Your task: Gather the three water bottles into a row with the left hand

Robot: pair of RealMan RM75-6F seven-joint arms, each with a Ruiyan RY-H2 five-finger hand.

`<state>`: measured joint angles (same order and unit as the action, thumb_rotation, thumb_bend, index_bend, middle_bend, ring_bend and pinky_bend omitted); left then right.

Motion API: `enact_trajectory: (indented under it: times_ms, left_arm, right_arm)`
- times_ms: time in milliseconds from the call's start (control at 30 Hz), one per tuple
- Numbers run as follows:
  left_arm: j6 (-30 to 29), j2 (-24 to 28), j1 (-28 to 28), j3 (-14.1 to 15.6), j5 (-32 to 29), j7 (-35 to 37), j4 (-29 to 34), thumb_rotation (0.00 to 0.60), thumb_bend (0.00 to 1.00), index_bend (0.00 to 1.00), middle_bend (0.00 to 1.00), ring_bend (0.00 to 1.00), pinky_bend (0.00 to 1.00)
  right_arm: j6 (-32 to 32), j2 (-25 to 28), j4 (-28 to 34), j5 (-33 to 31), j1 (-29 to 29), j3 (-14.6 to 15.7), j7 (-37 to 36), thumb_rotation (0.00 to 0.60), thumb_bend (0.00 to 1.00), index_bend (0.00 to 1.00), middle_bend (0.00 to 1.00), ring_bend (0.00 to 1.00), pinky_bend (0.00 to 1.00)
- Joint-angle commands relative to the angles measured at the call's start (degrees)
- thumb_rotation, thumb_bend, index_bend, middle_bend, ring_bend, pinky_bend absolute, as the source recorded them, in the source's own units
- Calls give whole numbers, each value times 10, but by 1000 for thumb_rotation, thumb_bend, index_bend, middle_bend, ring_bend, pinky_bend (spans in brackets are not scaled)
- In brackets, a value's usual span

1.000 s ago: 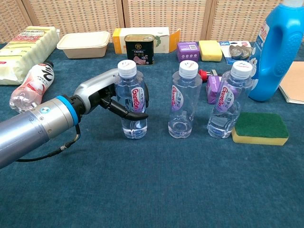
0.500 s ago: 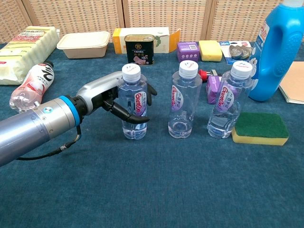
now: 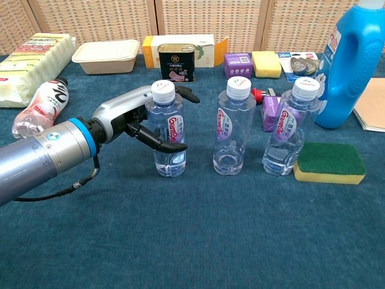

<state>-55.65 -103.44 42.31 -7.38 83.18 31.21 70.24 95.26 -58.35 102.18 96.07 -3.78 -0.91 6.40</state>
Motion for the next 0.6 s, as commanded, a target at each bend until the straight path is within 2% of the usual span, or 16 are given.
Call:
enact_trajectory:
  times_ms: [33, 433, 600]
  left_arm:
    - [-4, 9, -2, -2, 1, 14, 11, 600, 206, 110, 0, 0, 289]
    - [-28, 55, -12, 9, 27, 44, 52, 600, 200, 25, 0, 0, 243]
    - [-53, 87, -21, 17, 48, 66, 81, 600, 200, 11, 0, 0, 154]
  right_arm:
    - [1, 0, 0, 0, 0, 0, -1, 600, 159, 0, 0, 0, 0]
    - [4, 0, 1, 7, -2, 3, 1, 600, 159, 0, 0, 0, 0]
    - [6, 0, 1, 10, -3, 3, 1, 600, 159, 0, 0, 0, 0]
